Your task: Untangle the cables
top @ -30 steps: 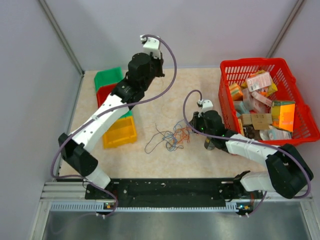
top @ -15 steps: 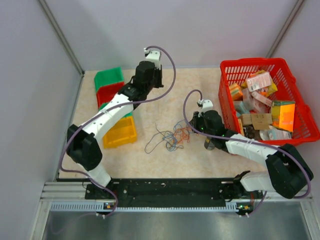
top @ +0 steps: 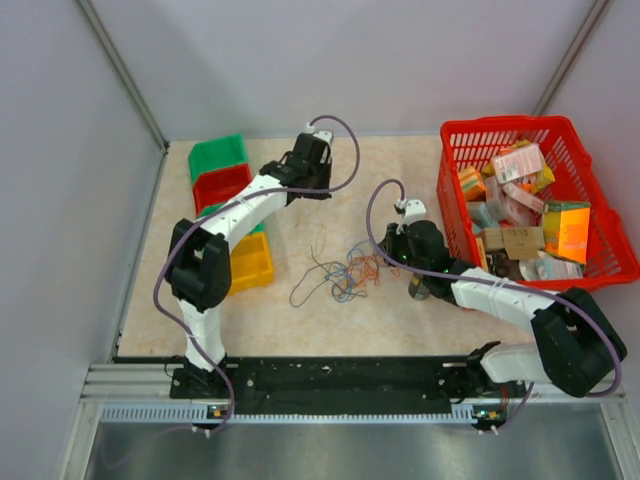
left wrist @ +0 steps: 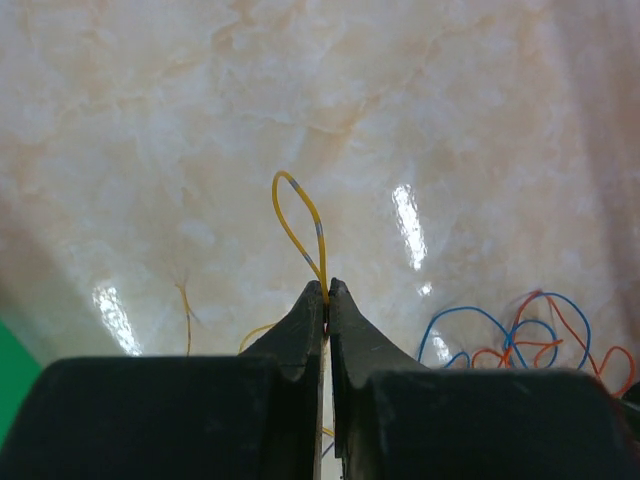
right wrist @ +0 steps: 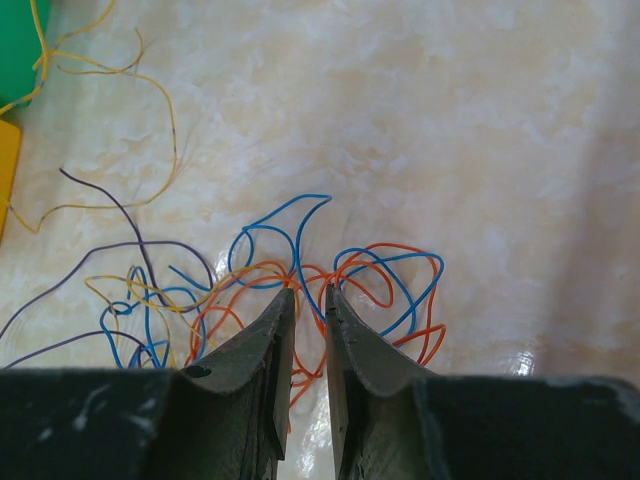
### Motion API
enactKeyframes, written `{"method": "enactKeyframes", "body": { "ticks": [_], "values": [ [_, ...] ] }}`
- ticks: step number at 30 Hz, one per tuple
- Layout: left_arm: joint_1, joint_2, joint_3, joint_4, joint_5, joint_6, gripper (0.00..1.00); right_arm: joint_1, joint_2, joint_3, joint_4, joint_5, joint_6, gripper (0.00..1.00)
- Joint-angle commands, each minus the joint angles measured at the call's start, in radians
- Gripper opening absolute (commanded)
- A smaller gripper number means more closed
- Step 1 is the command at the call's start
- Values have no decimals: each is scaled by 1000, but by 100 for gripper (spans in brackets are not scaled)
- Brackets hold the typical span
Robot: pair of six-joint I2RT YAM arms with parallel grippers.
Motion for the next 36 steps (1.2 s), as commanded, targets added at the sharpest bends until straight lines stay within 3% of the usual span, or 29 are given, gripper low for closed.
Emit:
{"method": "enactKeyframes", "body": {
  "ticks": [1,6,13,18,23,26,28,34,36],
  "values": [
    [16,-26,12,-79,119,-65,6,-8,-22,-2,41,-4,3,18],
    [15,-110,-136,-56,113,-76,27,-8,-27,-3,41,-14,6,18],
    [15,-192,-203,-101,87,-49,56,-7,-24,0,39,-27,11,18],
    [15,-192,-203,-128,16,-65,92,-8,-27,-2,39,-26,12,18],
    [16,-63,-81,-214,2,-130,97,-8,-25,-3,43,-37,15,18],
    [15,-2,-44,-175,49,-128,98,-8,-28,-3,39,-31,14,18],
    [9,46,-10,-161,132,-116,98,-8,-30,-5,39,-28,14,18],
    [-6,205,116,-200,117,-102,98,-8,-28,-5,41,-31,12,18],
    [-13,227,122,-205,90,-107,92,-8,-28,-5,41,-30,11,18]
  ]
}}
